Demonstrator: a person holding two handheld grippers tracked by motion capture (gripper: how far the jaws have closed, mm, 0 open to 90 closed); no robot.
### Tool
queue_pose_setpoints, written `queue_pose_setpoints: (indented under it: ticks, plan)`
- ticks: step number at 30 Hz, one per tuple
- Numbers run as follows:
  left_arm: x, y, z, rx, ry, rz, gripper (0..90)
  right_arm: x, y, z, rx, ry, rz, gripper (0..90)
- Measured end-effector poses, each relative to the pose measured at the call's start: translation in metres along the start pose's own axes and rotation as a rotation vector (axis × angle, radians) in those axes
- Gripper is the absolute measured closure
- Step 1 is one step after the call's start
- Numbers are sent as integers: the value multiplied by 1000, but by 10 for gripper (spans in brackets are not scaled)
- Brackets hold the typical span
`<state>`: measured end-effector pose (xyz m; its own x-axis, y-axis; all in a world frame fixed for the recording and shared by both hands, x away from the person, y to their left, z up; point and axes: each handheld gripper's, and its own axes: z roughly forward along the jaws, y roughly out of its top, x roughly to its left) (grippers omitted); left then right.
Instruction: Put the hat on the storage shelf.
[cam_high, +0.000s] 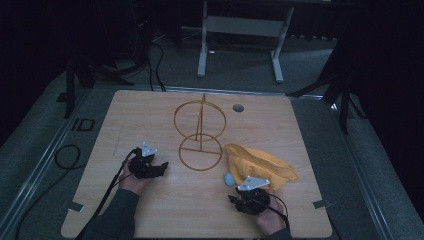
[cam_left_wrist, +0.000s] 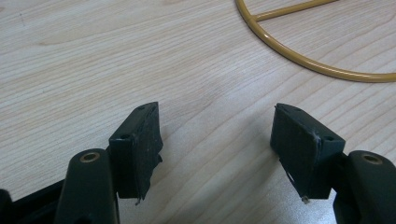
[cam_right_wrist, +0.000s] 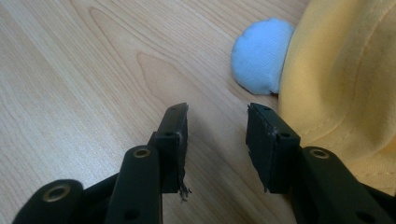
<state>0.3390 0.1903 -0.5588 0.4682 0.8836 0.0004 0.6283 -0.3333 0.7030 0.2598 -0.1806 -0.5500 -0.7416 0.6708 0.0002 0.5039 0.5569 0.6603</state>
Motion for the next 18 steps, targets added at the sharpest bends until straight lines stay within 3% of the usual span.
queue_pose_setpoints:
  ticks: [6,8,13,18]
  plan:
    - [0,0,0,0,-1,1,338,1,-1,-1,-1,-3,-4,585]
    - [0,0,0,-1,-1,1,338,1,0,-4,6,20,-20,585]
    - [0,0,0,-2,-1,0,338,3,-2,-29,-26,-20,-88,615]
    - [0,0,0,-1,0,0,338,-6,-11,-50,-33,-53,-72,612]
